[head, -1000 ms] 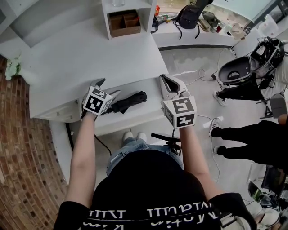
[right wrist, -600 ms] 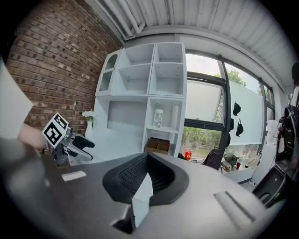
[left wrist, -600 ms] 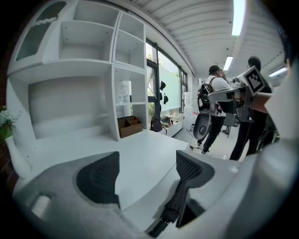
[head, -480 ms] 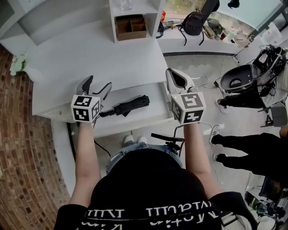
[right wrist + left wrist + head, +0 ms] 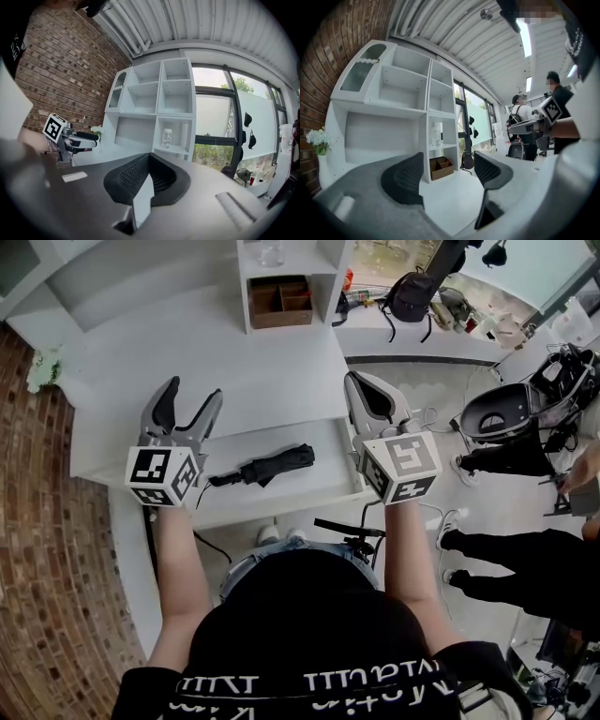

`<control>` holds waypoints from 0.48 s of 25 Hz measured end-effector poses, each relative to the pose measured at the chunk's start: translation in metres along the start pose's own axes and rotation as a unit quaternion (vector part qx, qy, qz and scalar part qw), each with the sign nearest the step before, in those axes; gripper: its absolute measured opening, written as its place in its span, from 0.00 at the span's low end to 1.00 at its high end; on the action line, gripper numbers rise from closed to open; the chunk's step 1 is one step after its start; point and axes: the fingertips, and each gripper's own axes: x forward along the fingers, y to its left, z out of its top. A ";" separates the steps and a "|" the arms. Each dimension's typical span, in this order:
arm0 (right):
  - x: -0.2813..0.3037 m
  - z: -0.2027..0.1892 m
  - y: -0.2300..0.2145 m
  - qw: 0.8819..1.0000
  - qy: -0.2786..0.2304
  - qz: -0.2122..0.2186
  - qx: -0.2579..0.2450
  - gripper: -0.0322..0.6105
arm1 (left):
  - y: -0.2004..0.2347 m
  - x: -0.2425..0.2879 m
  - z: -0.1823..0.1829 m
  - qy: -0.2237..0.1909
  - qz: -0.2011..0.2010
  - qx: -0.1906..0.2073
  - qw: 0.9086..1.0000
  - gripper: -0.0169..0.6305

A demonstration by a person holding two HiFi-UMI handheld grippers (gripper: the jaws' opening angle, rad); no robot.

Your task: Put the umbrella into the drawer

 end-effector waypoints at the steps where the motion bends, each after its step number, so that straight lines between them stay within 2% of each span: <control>1: 0.001 0.004 0.000 1.000 -0.005 -0.004 -0.003 0.04 | 0.000 -0.002 0.008 -0.009 0.002 0.005 1.000 0.55; 8: 0.004 0.026 -0.005 0.999 -0.035 -0.029 0.004 0.06 | 0.015 -0.019 0.060 -0.068 0.045 0.020 0.997 0.30; 10: 0.004 0.031 -0.005 0.999 -0.040 -0.035 -0.001 0.06 | 0.020 -0.024 0.070 -0.082 0.059 0.034 0.994 0.19; 12: 0.005 0.034 -0.004 0.998 -0.043 -0.037 -0.012 0.06 | 0.022 -0.028 0.078 -0.100 0.070 0.047 0.991 0.03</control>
